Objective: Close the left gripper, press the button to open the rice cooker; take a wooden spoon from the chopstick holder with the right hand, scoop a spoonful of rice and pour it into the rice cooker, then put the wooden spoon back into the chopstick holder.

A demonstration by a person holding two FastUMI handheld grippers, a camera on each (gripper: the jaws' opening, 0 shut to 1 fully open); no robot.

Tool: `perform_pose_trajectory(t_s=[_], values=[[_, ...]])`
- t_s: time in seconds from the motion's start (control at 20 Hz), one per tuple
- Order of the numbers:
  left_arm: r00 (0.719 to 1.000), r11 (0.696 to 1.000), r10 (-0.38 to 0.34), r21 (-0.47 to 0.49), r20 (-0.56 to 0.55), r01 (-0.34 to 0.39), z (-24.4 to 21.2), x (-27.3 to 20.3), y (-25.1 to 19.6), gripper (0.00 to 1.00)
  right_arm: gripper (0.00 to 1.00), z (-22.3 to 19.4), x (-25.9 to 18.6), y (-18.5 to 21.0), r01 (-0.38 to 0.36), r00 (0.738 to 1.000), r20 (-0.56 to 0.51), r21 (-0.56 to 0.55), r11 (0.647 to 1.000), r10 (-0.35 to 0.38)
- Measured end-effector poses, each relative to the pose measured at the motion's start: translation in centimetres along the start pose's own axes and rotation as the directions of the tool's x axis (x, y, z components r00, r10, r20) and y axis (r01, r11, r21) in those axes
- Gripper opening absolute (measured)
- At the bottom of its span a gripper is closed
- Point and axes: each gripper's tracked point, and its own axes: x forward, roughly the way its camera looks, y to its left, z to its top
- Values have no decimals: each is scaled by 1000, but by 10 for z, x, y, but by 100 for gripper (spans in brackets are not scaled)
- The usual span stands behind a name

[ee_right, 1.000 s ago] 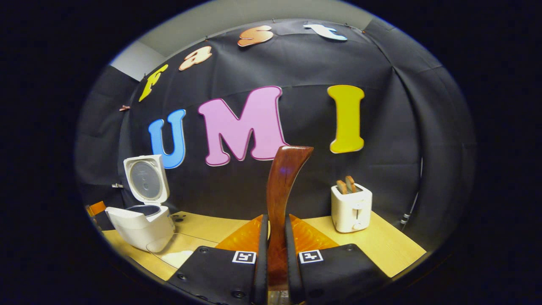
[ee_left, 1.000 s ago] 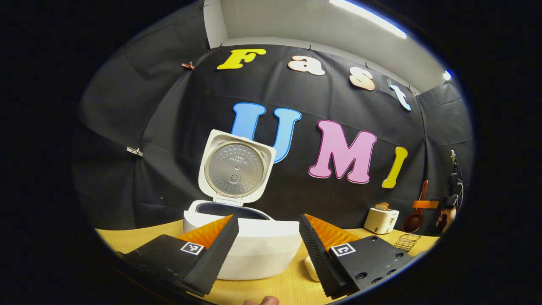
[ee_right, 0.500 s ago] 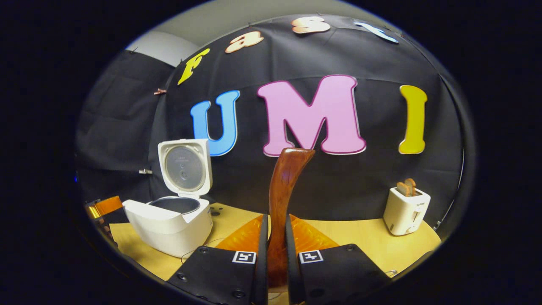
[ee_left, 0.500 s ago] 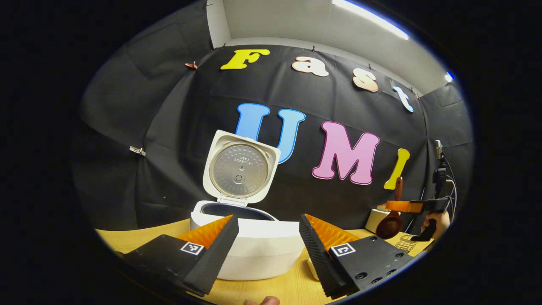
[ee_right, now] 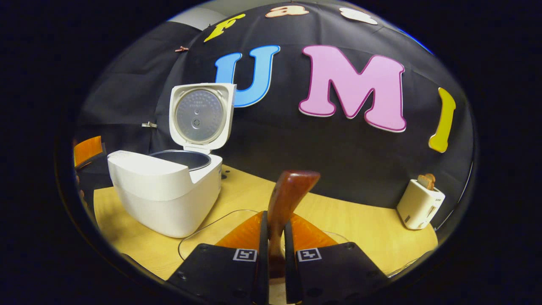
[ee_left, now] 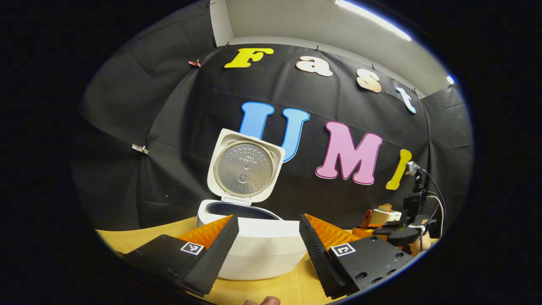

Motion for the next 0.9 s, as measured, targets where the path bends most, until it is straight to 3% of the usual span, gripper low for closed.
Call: perform_pose_trajectory(t_s=[0.05,0.1,0.3,0.4,0.5,0.7,0.9], values=[[1000,1000,2,-3,1,-2,-1,0,3,93,8,1,1,1,1,1000,5,-7,1000,-1],[1000,1000,3,-6,1,-3,0,0,4,93,19,1,2,2,5,1000,4,-15,1000,-5],[1000,1000,3,-18,-9,-3,-3,1,6,93,19,-11,2,11,-41,999,-34,25,999,42],[1000,1000,5,-14,-6,-6,-1,0,7,93,19,-14,0,2,-27,999,-27,59,998,28],[1000,1000,0,-19,-6,0,0,0,5,93,19,-34,-2,-5,-28,996,-85,91,995,36],[1000,1000,-2,-19,-7,2,-1,1,5,93,19,-35,-9,-26,7,999,-43,253,967,4],[1000,1000,0,-20,-7,0,-1,0,6,93,19,-36,-9,-22,9,999,-50,381,924,11]])
